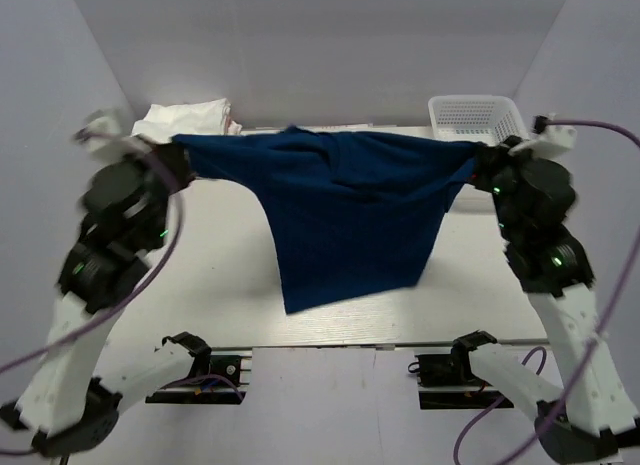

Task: Fold and stack the t-shirts
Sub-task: Flatten out the tshirt

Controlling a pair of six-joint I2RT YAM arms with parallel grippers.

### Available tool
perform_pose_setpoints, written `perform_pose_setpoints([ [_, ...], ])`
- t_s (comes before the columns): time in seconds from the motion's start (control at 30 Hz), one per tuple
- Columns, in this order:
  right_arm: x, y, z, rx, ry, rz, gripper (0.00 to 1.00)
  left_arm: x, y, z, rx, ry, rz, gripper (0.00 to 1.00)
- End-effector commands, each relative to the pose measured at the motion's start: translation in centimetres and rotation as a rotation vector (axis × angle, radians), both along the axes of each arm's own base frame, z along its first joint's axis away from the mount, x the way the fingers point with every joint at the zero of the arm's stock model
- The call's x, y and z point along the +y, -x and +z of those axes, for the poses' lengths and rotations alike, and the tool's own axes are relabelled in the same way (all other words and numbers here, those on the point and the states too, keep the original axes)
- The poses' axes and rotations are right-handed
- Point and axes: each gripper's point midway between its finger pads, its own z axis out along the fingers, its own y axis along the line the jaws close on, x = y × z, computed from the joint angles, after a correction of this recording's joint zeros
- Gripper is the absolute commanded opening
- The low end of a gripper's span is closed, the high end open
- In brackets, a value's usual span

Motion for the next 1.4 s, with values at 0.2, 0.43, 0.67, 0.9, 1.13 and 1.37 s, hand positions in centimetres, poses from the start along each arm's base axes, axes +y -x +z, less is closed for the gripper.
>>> perform_pose_setpoints([
  [0.2,-3.2,11.1,13.9,-0.367,-0.032,0.051,0.0,5.6,12.1,12.5,-0.433,0.119,-0.1,0.0],
  [0.43,-4.1,14.9,18.5,-0.476,-0.016,0.068,0.0,5.5,17.6,17.4,-0.588,0.122,-0.264,0.0],
  [0.67,-3.9,11.1,17.3,-0.422,0.003,0.012,0.0,5.1,13.3,15.5,-0.478,0.105,-0.16,0.0],
  [0.9,2.7,-4.0,6.2,-0.106,0.062,0.11,0.0,3.6,-1.3,-0.7,0.009,0.027,0.269,0.0],
  [1.13,10.2,-15.6,-13.1,0.31,0.082,0.306,0.0,2.7,-7.0,-24.2,0.586,-0.04,0.436,0.21],
  [1.37,12.8,-17.7,-21.0,0.507,0.141,0.389,0.9,3.7,-8.5,-28.1,0.762,-0.101,0.468,1.0],
])
